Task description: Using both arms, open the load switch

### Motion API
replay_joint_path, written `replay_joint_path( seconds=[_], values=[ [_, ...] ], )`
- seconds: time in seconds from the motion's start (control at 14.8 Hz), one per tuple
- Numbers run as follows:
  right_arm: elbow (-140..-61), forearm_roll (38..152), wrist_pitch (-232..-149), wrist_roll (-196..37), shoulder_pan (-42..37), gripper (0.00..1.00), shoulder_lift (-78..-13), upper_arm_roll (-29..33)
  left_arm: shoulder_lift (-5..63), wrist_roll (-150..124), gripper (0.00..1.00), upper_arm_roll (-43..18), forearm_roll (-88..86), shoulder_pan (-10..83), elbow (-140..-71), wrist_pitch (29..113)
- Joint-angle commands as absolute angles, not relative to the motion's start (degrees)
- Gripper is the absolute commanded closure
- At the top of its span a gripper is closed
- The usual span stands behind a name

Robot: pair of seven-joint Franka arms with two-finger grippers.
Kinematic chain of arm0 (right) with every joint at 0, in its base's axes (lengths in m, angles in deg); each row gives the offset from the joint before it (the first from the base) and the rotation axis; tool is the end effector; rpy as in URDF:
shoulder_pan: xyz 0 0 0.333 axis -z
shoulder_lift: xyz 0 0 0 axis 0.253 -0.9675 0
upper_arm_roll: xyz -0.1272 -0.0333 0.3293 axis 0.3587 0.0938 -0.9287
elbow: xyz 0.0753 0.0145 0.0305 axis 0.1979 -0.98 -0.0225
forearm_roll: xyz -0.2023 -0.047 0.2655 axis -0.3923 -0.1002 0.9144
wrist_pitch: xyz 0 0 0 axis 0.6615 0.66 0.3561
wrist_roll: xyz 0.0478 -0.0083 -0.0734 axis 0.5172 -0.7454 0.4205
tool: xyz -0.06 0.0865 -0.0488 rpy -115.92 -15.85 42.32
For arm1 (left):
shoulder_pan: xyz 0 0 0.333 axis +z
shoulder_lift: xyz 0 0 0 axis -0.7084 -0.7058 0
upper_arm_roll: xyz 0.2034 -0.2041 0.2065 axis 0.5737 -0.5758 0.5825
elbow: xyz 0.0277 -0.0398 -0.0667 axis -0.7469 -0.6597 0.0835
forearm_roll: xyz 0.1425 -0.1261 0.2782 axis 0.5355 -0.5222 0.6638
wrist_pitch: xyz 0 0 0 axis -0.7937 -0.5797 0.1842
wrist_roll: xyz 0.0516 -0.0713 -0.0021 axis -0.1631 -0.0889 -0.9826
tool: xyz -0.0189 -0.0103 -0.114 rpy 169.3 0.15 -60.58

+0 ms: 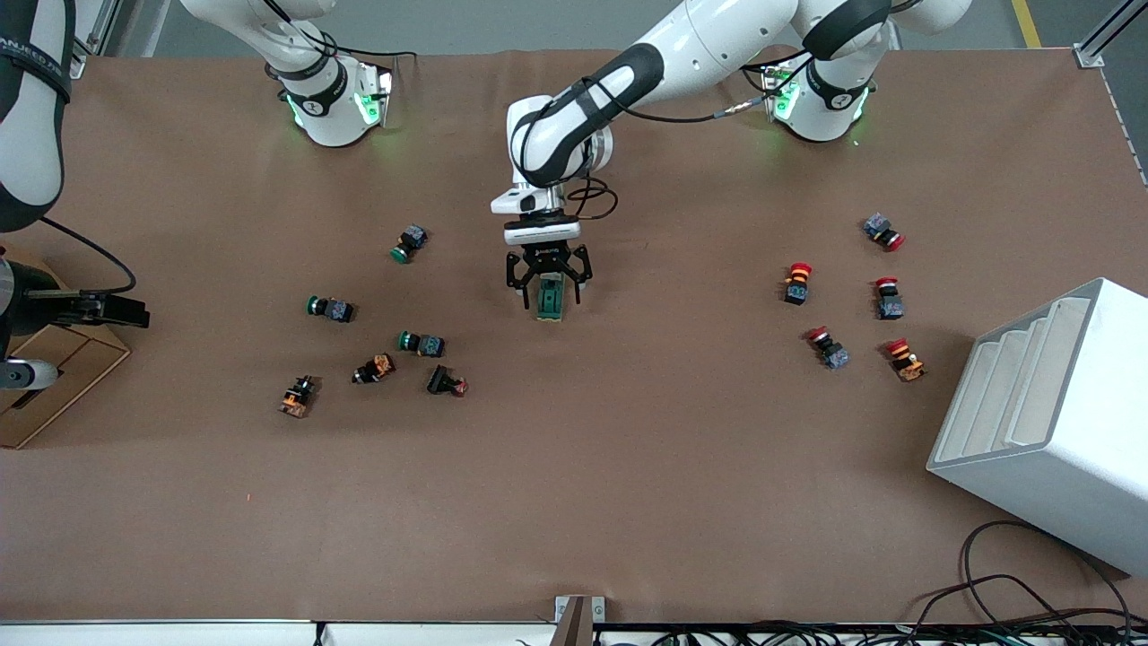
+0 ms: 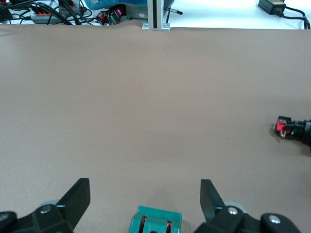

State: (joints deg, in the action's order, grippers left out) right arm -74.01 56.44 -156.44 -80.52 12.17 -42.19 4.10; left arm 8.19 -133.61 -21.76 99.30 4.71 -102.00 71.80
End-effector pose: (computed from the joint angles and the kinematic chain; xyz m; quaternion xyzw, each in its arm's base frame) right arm 0.5931 -0.0412 0.5767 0.9947 -0.0096 -0.0973 0.0329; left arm 0.3555 -0.5650 0.2325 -0.8972 -0.0411 -0.4392 0.0206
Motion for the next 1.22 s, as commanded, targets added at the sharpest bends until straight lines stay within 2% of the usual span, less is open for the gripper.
replay_joint_path(
  seconds=[0.0, 0.34, 0.61, 0.88, 1.02, 1.15],
  values=[
    [-72.2, 55.5, -152.6, -80.1, 13.0, 0.0, -41.4, 2.3, 10.7, -131.2, 0.0, -22.1, 97.1, 5.6, -102.8, 72.1],
    [-70.9, 55.2, -146.4, -80.8, 8.9, 0.0, -40.5, 2.7, 12.0, -130.4, 0.0, -23.8, 97.1, 9.1, -102.9, 72.2],
    [-70.9, 59.5, -147.0, -80.8, 10.5, 0.0, -38.3, 3.0, 12.5, -128.4, 0.0, -29.3, 97.1, 15.3, -103.0, 72.2],
    [-71.2, 60.5, -147.1, -80.2, 11.2, 0.0, -36.7, 2.5, 12.4, -127.1, 0.0, -30.1, 96.7, 16.1, -102.7, 72.2],
    [-74.1, 60.2, -147.5, -80.0, 10.6, 0.0, -34.3, 2.4, 12.8, -124.3, 0.0, -32.0, 93.3, 16.3, -101.4, 71.9],
    [-80.8, 60.0, -149.6, -80.0, 10.7, 0.0, -29.6, 2.4, 14.3, -119.1, 0.0, -32.1, 87.5, 16.6, -99.2, 71.6]
  ],
)
